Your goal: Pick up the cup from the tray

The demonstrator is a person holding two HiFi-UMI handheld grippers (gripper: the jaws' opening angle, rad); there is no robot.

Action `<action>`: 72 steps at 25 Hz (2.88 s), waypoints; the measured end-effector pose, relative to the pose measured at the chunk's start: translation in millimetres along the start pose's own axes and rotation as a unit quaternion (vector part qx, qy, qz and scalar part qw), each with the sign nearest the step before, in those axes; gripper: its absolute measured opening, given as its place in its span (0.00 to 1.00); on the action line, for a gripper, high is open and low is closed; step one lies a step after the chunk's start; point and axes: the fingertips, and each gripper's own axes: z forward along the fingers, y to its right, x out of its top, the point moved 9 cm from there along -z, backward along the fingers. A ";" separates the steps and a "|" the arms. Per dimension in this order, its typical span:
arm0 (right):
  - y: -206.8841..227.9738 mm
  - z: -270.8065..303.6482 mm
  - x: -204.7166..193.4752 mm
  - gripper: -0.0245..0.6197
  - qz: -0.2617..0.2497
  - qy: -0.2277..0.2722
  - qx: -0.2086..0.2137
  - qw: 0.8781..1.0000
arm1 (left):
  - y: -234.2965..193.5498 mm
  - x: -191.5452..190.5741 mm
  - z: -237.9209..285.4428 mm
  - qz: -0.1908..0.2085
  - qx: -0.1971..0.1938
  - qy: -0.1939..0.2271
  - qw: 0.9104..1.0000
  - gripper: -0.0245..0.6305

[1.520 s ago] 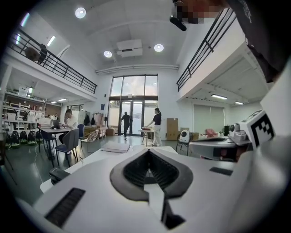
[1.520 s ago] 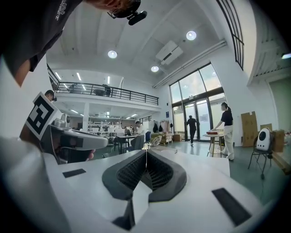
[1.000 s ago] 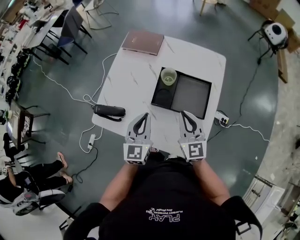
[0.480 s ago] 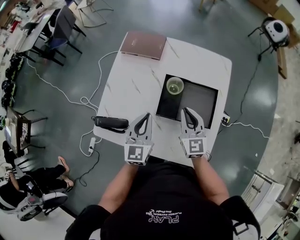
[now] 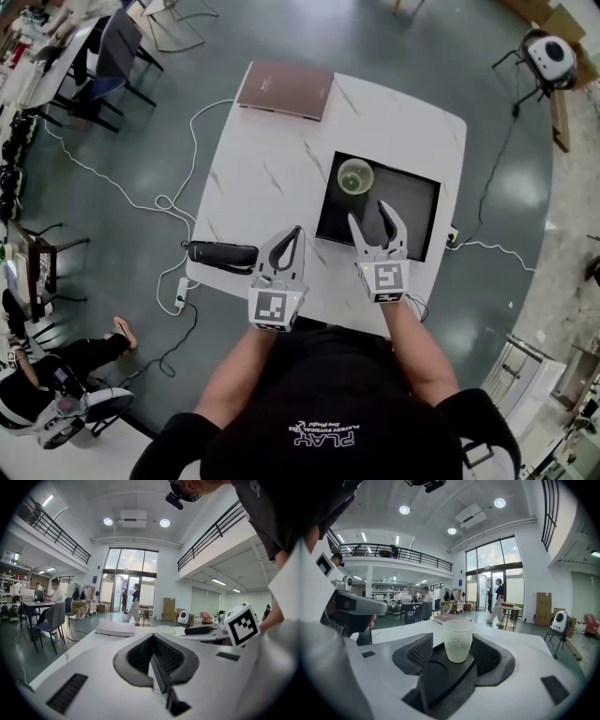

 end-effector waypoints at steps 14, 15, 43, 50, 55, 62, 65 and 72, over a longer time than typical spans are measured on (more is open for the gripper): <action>18.0 81.6 -11.2 0.62 0.042 -0.042 0.010 0.998 | -17.4 -11.4 -7.9 0.004 0.007 -0.022 1.000 0.05; 17.6 84.7 -11.8 0.62 0.042 -0.044 0.010 0.998 | -18.1 -11.0 -8.0 0.007 0.007 -0.024 1.000 0.05; 1.1 19.7 41.9 0.62 0.035 0.009 0.015 0.999 | -11.5 -2.2 -8.4 0.019 0.000 -0.012 1.000 0.05; -7.8 -34.0 35.0 0.62 0.038 -0.004 0.009 0.999 | 2.9 7.0 -1.9 0.024 -0.011 -0.003 1.000 0.05; -8.5 -63.8 30.5 0.62 0.043 -0.008 0.012 0.999 | 18.2 14.5 1.6 0.031 -0.025 -0.002 0.999 0.05; -11.7 -97.5 41.4 0.62 -0.005 0.001 0.024 1.000 | 40.6 21.9 0.5 0.037 -0.037 0.005 0.999 0.05; -7.8 -110.2 42.6 0.62 0.016 0.007 0.025 1.000 | 51.4 26.0 -2.4 0.039 -0.034 0.009 0.999 0.05; 0.0 -132.9 41.7 0.62 0.019 0.027 0.010 0.999 | 71.7 29.4 -9.4 0.045 -0.027 0.015 0.999 0.05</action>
